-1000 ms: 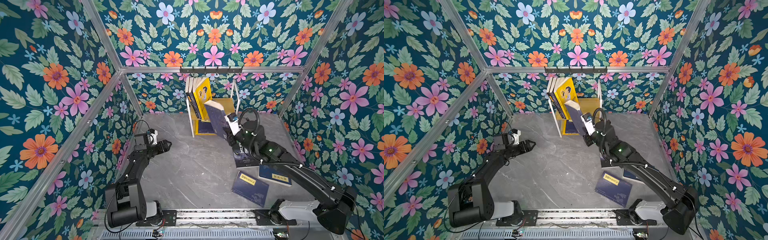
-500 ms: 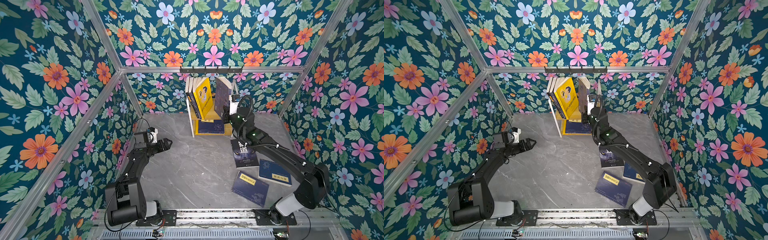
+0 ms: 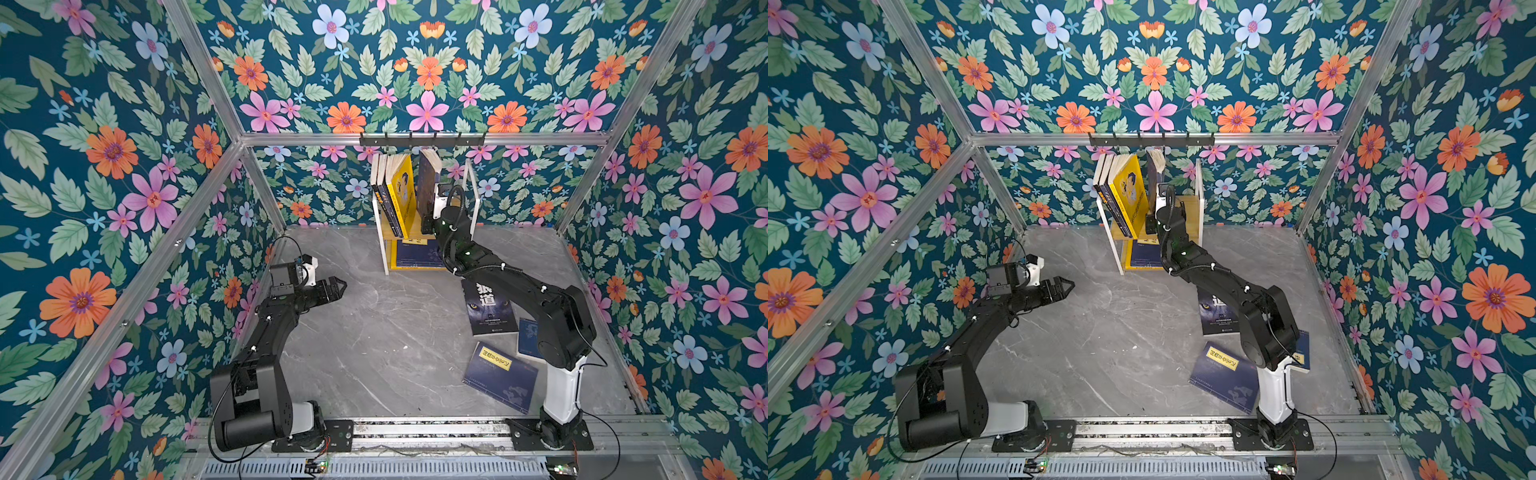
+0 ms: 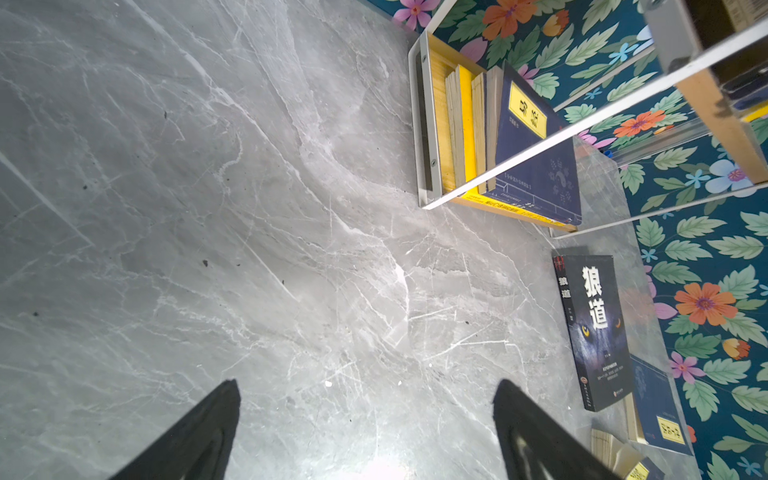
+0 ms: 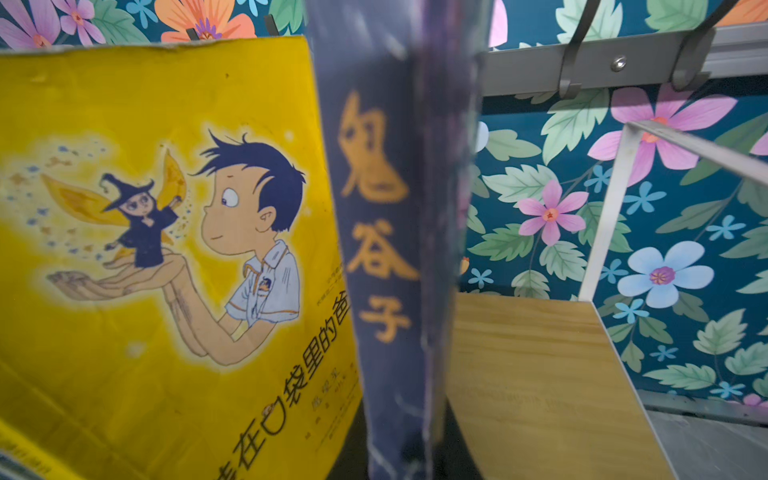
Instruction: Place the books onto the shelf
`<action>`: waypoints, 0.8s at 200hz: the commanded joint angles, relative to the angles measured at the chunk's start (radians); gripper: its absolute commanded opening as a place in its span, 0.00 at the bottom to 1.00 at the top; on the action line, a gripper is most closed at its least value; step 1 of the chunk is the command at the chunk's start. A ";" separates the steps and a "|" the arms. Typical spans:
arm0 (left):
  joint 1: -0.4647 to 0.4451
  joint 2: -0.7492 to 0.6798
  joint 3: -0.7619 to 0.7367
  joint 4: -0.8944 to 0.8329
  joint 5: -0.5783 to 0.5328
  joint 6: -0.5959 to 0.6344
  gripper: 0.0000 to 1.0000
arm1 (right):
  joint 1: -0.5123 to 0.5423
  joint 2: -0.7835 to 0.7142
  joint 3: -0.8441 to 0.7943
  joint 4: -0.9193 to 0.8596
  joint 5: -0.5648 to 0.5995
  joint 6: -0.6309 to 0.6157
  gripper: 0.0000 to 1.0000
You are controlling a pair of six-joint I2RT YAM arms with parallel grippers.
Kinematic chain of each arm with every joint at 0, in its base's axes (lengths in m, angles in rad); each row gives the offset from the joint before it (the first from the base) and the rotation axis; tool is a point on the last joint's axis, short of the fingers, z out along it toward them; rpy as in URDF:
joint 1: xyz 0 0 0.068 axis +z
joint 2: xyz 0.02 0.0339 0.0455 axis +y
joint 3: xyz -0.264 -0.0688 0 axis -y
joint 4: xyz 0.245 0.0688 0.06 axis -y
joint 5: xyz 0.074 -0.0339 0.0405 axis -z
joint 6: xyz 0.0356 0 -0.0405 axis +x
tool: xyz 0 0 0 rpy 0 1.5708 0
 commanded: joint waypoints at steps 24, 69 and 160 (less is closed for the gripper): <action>-0.001 0.012 0.004 0.004 0.005 0.021 0.97 | 0.011 0.031 -0.011 0.146 -0.127 -0.005 0.00; -0.003 0.015 0.002 0.006 0.002 0.021 0.97 | 0.012 0.035 -0.050 0.188 -0.165 -0.013 0.00; -0.002 0.009 -0.002 0.010 -0.003 0.023 0.97 | 0.011 0.038 -0.091 0.223 -0.278 0.010 0.09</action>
